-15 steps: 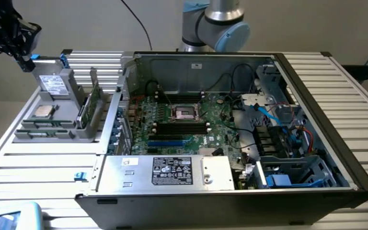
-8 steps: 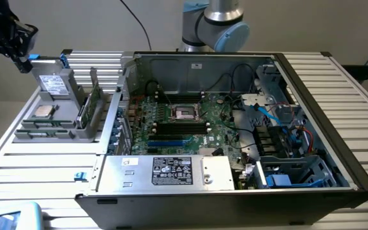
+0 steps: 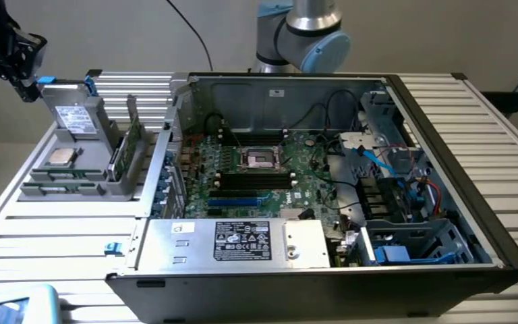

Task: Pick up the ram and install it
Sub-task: 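Reach for the ram, then pick up the ram and move it above insertion slot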

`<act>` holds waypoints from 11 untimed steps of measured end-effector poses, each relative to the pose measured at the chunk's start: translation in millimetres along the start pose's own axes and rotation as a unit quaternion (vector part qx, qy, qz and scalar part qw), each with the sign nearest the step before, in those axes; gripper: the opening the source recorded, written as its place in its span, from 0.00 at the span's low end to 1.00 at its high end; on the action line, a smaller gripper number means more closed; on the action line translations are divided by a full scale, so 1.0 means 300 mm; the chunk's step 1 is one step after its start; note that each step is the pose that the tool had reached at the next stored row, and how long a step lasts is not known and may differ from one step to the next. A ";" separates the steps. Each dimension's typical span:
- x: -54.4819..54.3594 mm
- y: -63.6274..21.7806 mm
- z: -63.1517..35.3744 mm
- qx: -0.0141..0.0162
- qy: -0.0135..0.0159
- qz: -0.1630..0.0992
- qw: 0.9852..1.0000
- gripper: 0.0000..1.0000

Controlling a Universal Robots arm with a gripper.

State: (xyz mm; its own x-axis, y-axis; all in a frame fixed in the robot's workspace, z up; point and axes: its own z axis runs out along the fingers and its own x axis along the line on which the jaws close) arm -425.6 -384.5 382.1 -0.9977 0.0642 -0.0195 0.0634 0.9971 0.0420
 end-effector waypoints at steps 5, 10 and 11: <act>0.000 0.000 0.000 0.000 0.000 0.000 1.000 0.11; 0.000 0.000 0.000 0.000 0.000 0.000 1.000 0.11; 0.000 0.000 0.000 0.000 0.000 0.000 1.000 0.11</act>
State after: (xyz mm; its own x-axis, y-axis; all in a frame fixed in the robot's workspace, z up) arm -425.7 -384.4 382.2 -0.9977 0.0643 -0.0195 0.0634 0.9971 0.0419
